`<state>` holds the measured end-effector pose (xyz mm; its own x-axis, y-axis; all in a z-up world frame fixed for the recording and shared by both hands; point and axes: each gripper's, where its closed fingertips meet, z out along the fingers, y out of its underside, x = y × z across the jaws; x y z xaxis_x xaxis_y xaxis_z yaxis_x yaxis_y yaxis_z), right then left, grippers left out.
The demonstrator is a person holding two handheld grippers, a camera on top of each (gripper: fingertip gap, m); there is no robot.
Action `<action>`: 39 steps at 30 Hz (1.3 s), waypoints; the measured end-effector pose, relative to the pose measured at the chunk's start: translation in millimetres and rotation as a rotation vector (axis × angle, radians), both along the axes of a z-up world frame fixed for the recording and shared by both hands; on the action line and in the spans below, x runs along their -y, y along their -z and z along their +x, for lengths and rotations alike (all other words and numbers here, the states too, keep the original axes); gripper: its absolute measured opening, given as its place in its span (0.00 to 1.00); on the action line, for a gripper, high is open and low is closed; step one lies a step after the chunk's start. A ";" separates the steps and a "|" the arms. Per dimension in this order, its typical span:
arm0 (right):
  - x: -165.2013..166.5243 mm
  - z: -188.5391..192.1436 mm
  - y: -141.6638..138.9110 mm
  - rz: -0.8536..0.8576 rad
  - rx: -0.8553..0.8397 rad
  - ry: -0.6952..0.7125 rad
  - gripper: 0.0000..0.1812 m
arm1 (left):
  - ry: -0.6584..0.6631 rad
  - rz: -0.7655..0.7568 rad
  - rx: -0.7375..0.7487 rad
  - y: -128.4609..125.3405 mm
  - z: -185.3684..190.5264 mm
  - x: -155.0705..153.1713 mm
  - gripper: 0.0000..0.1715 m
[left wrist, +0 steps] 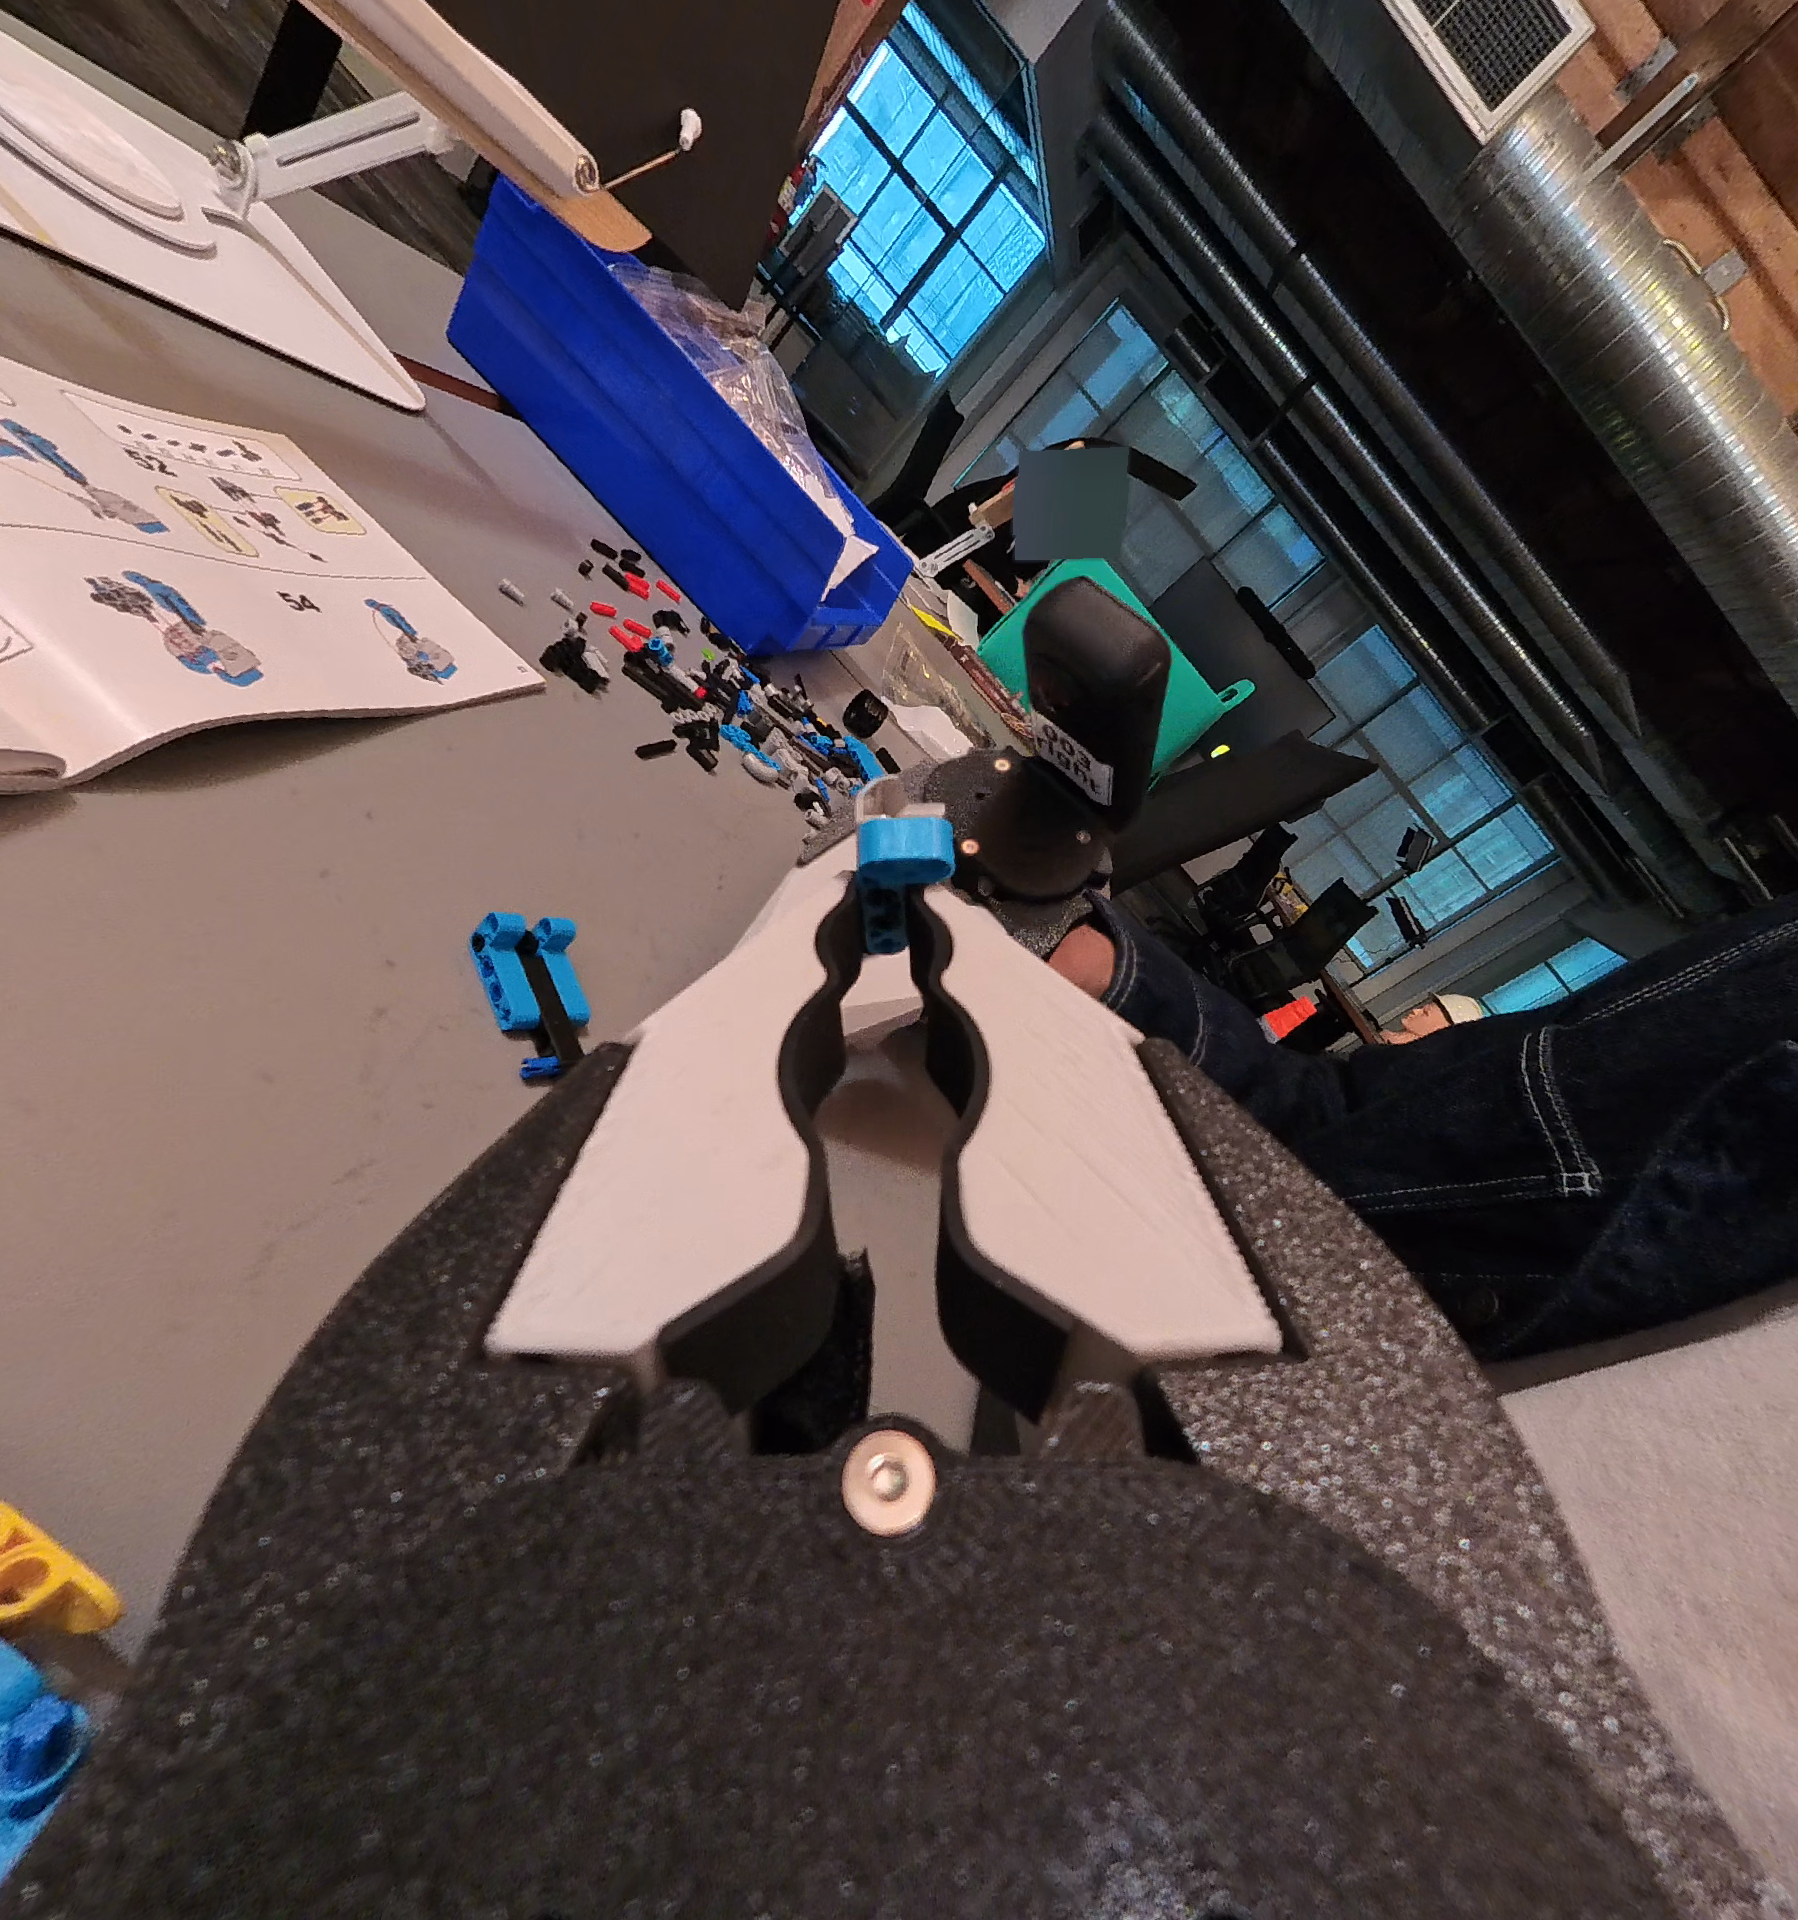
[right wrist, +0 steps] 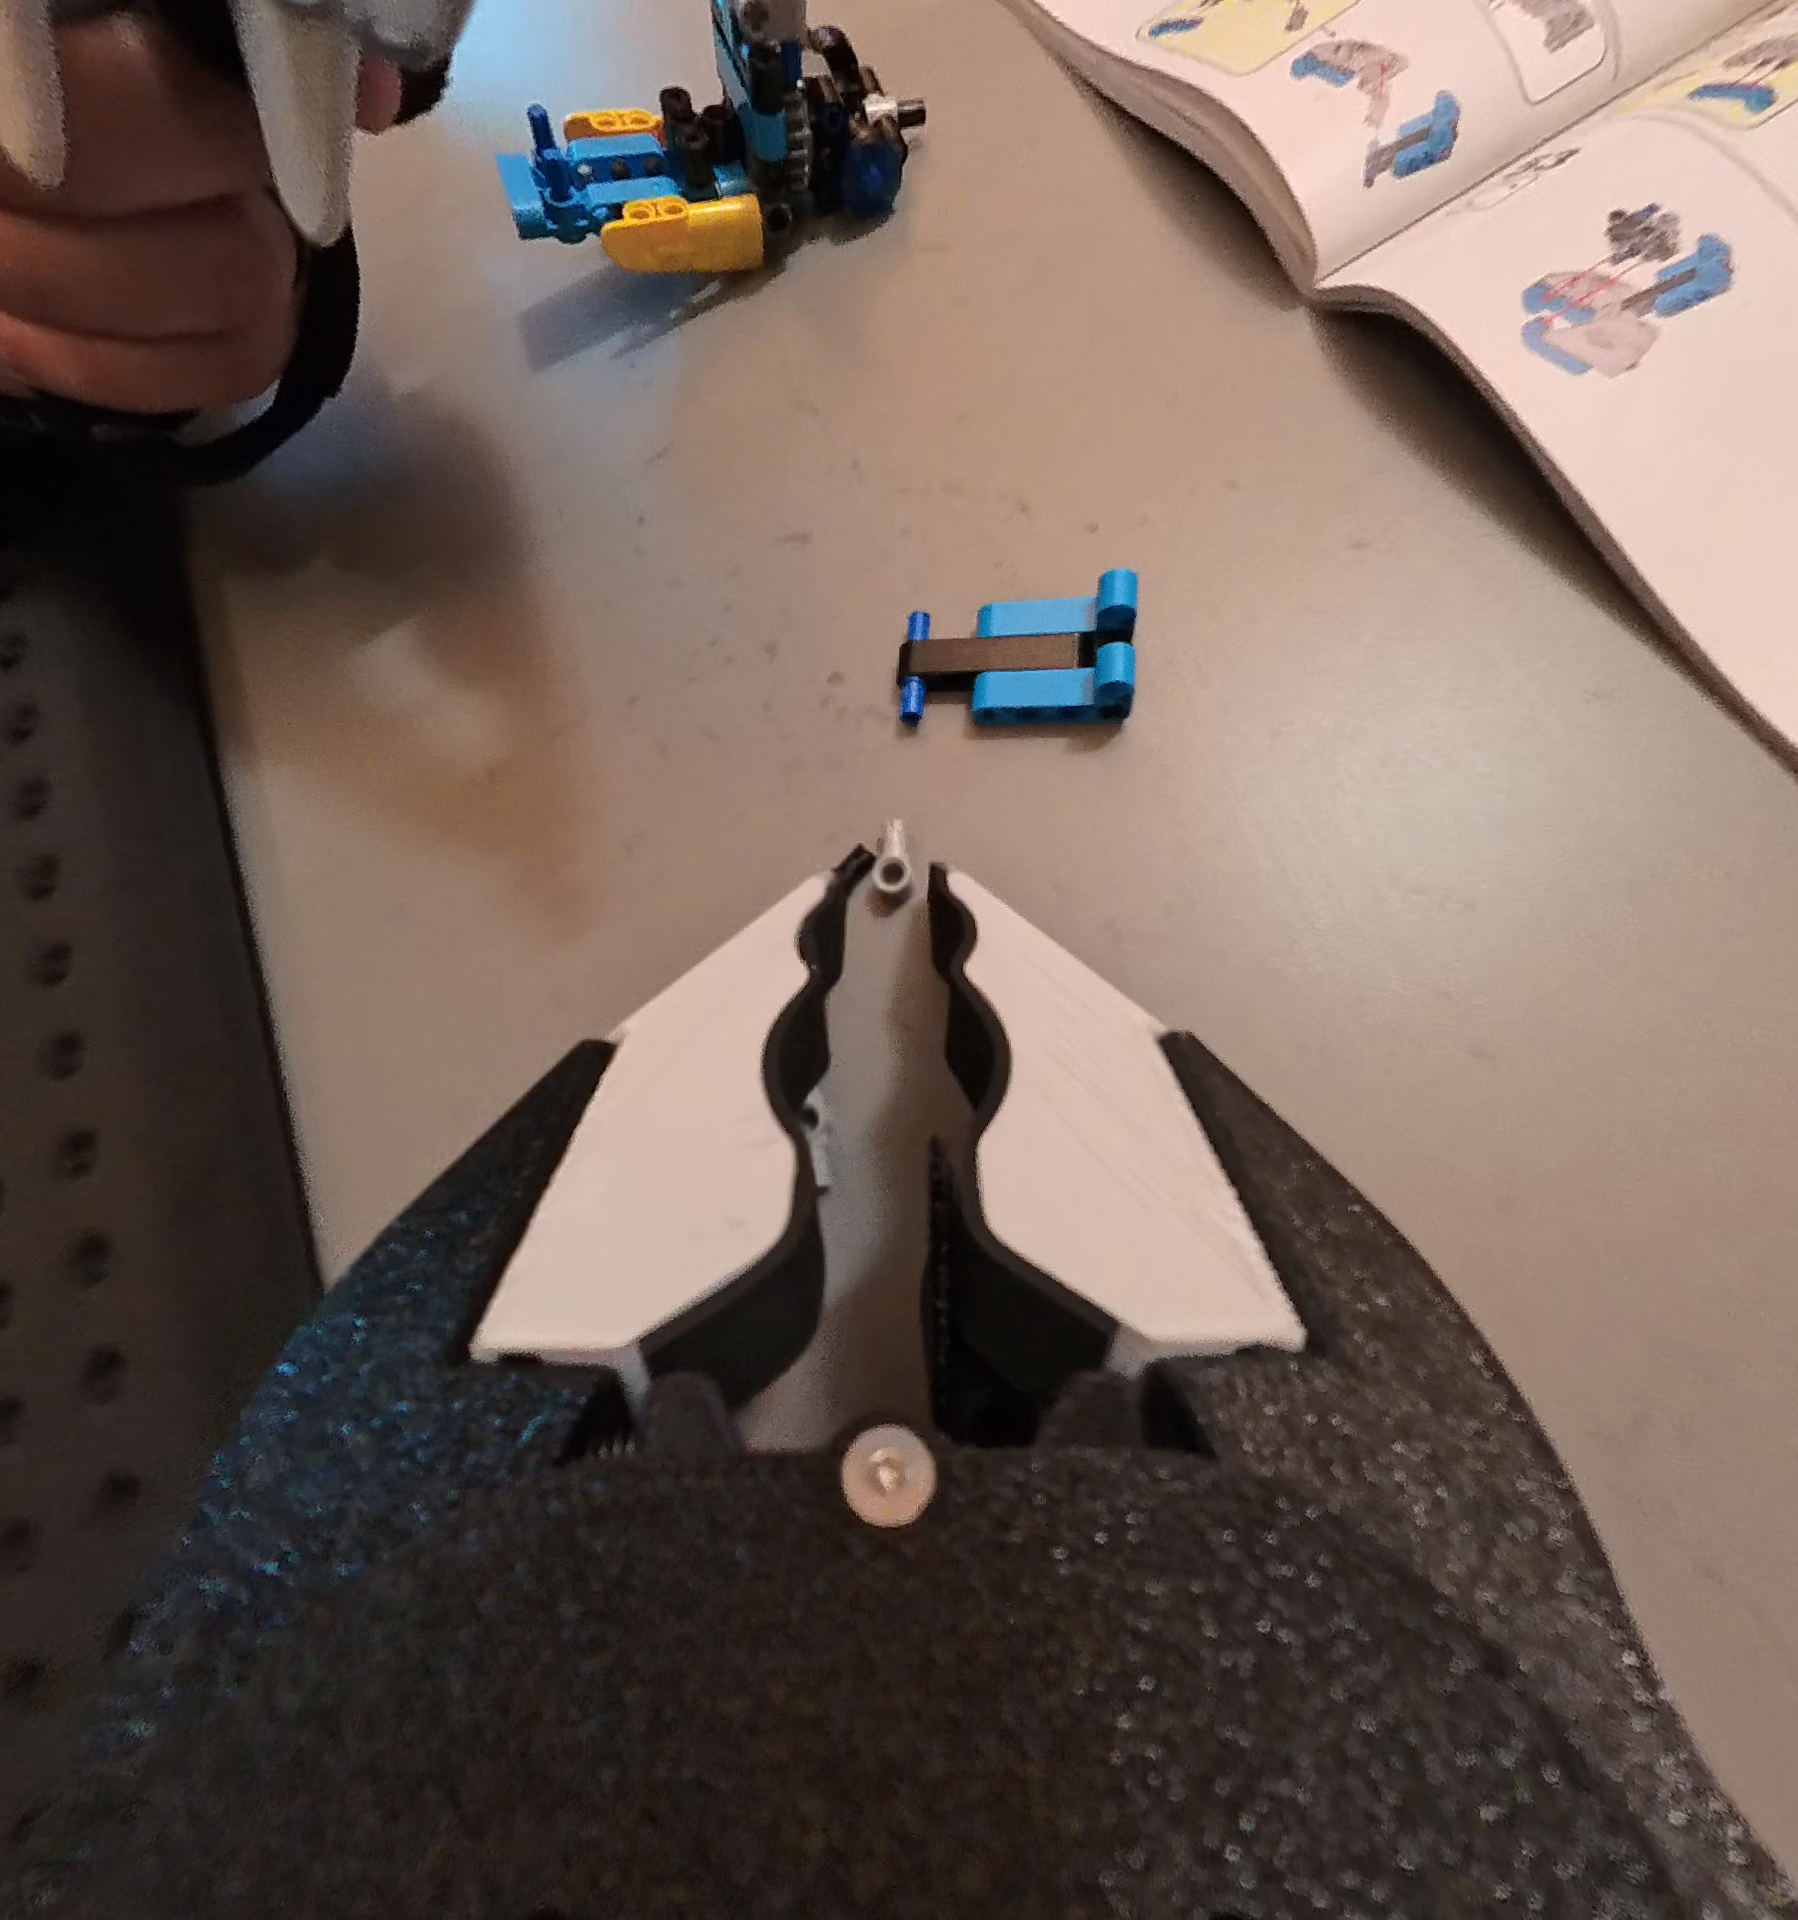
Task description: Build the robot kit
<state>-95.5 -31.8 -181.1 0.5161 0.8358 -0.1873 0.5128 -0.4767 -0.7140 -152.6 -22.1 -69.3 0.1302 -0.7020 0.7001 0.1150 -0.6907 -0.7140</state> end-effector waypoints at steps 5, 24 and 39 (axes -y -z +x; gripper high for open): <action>0.3 -2.3 3.5 0.050 0.017 -0.051 0.07 | 0.001 0.003 -0.001 -0.1 0.5 0.6 0.04; -2.9 -26.5 -25.1 0.048 -0.139 -0.078 0.04 | -0.009 -0.100 0.193 -17.7 -9.4 -6.5 0.04; 5.2 -58.9 -122.8 -0.243 -0.769 -0.058 0.03 | -0.040 0.006 0.186 -24.1 -1.9 -1.5 0.04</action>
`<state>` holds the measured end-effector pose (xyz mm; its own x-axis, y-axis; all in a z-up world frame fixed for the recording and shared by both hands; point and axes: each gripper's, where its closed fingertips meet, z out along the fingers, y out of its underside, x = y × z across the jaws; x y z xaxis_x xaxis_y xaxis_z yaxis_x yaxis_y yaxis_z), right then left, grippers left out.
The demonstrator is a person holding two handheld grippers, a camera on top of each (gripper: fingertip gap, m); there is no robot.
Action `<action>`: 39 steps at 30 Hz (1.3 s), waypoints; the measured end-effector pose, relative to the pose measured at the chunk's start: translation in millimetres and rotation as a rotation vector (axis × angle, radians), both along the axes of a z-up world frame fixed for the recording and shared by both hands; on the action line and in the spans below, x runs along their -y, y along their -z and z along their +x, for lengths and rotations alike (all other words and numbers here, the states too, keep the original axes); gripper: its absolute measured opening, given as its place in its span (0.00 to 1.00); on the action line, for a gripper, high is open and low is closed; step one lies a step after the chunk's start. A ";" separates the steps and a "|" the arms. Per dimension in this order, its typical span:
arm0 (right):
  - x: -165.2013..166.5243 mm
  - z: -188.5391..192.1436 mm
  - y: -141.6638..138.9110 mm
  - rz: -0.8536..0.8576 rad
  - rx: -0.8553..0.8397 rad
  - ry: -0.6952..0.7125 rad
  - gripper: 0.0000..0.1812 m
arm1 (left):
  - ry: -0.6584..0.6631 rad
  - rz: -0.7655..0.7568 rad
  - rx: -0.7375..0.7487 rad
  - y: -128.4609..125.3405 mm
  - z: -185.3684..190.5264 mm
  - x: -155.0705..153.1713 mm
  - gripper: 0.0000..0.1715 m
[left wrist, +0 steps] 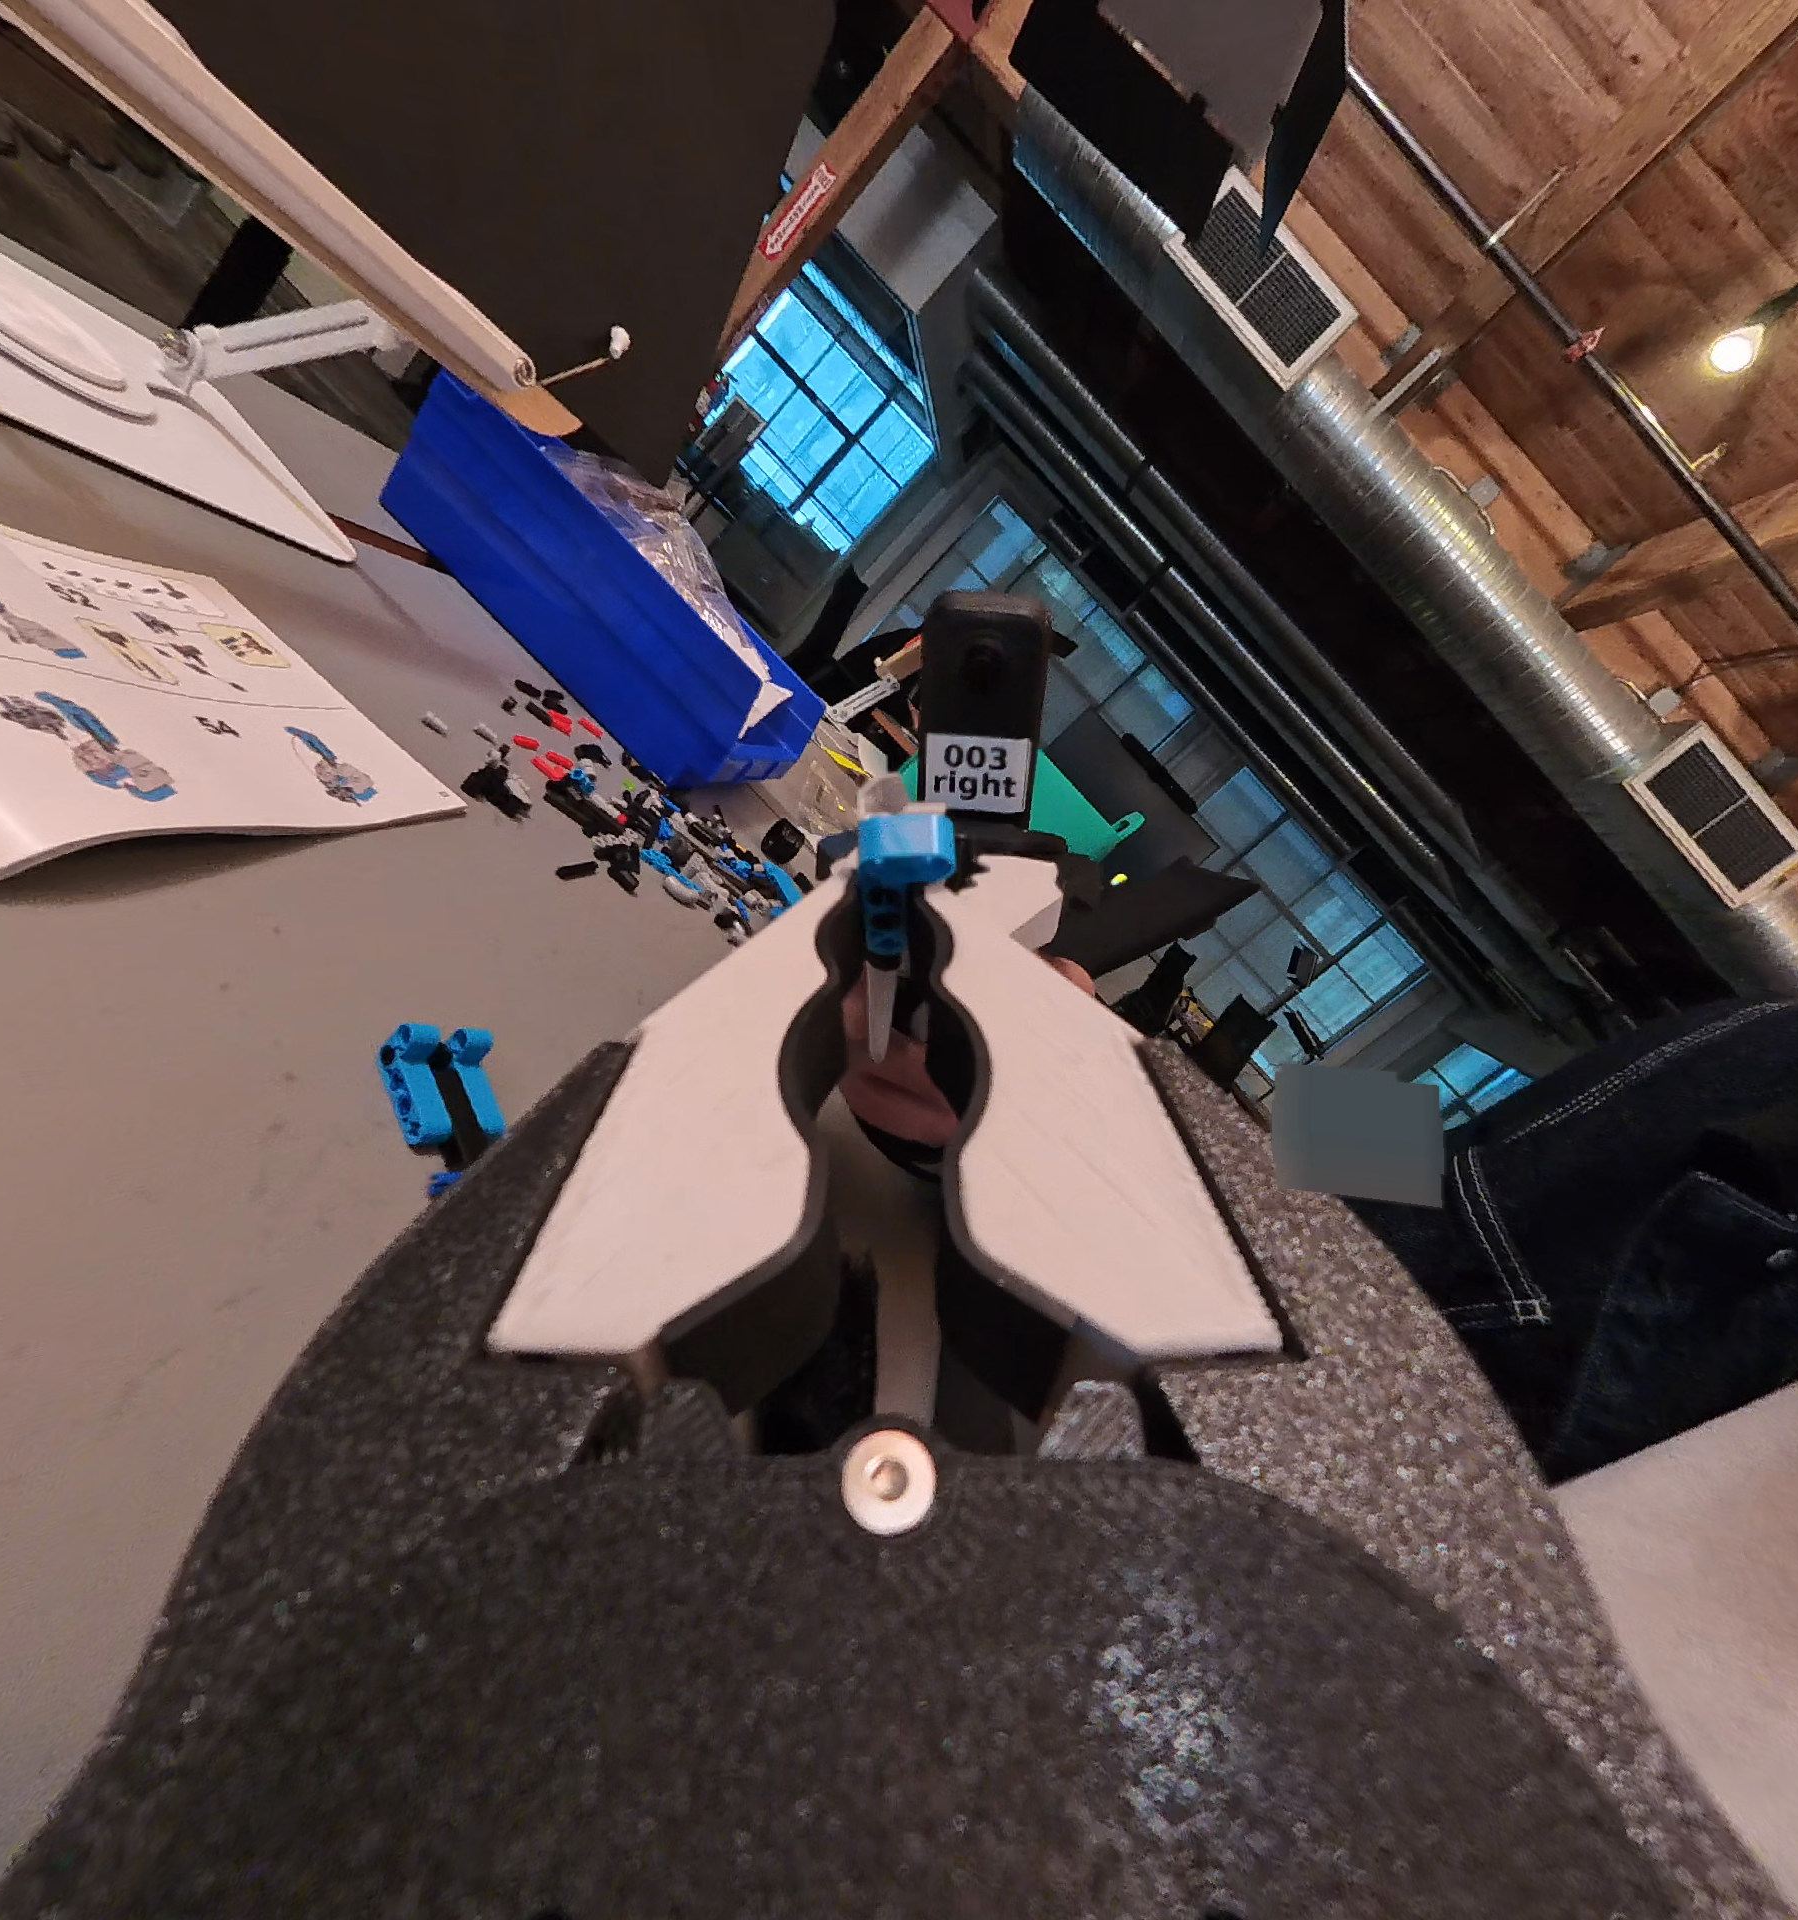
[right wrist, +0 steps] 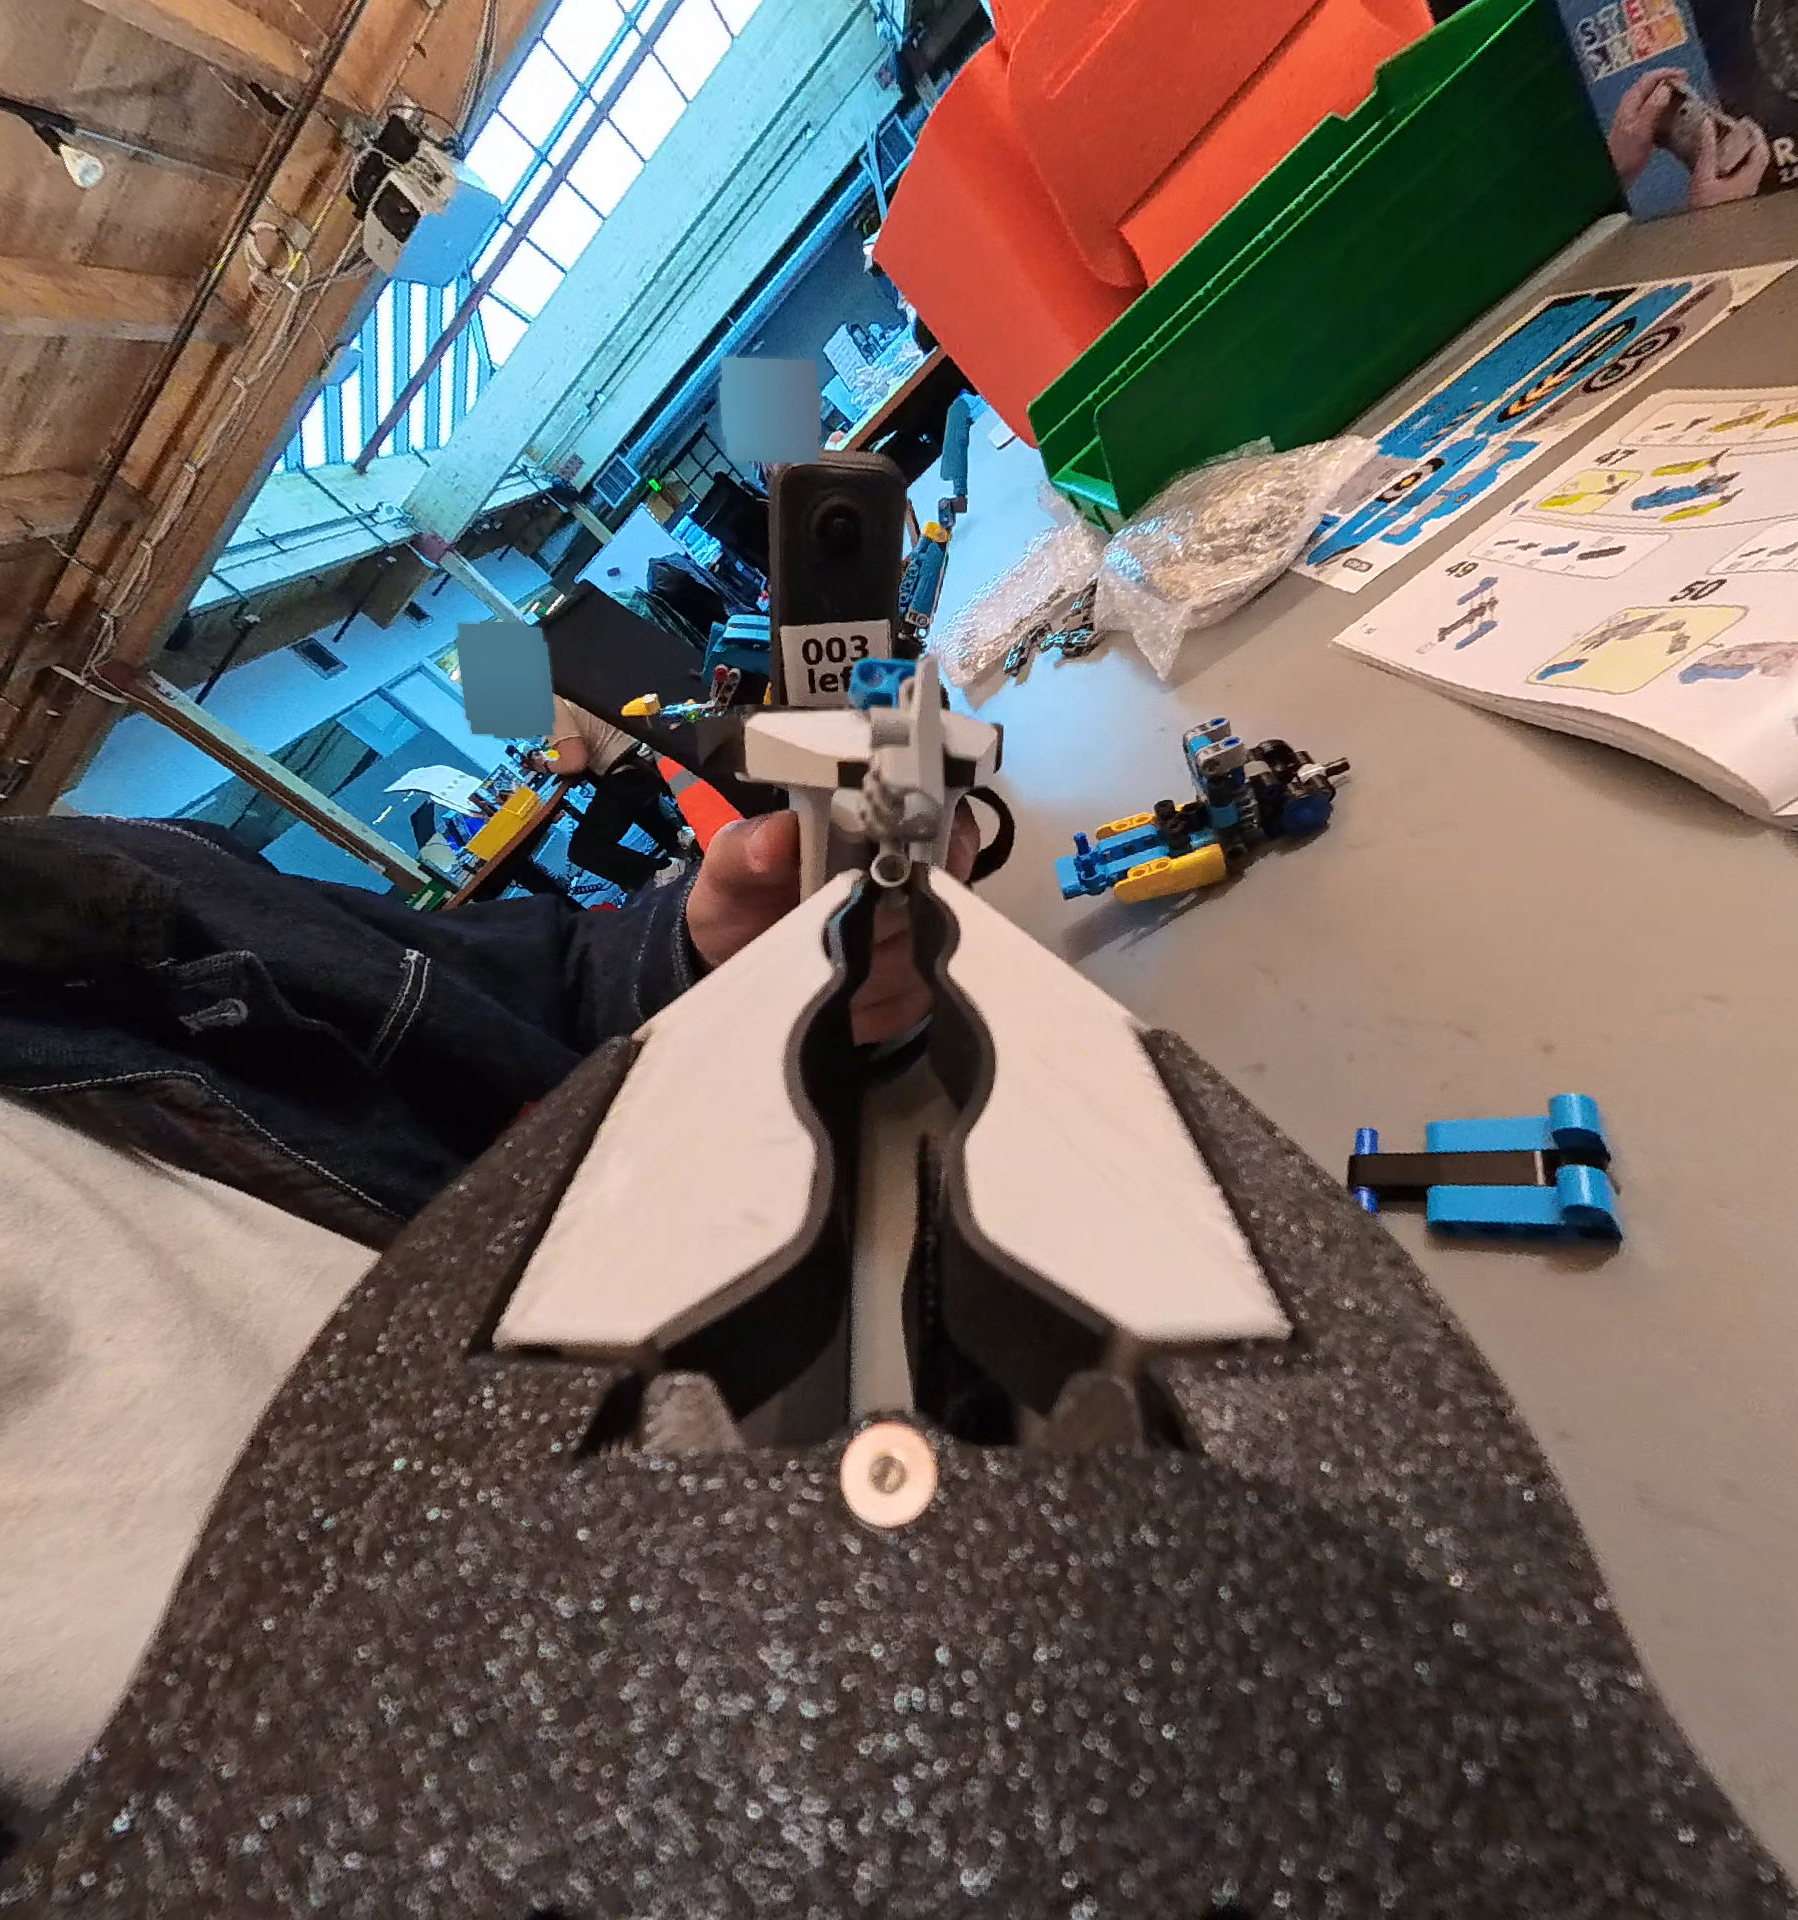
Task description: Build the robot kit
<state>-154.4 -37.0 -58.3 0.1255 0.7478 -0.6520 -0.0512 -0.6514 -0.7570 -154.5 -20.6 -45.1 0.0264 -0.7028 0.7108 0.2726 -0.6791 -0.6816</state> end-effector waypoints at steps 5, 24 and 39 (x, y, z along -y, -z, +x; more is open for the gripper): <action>-2.2 7.9 -4.0 -0.016 -0.039 0.013 0.03 | -0.007 -0.011 -0.003 3.0 -0.6 -2.7 0.04; -5.4 3.5 -12.6 -0.075 -0.114 0.019 0.03 | 0.076 -0.204 0.254 -8.6 -6.0 -6.8 0.04; -4.3 12.8 -11.1 -0.040 -0.091 0.064 0.03 | 0.047 -0.076 0.153 -7.8 4.5 0.8 0.04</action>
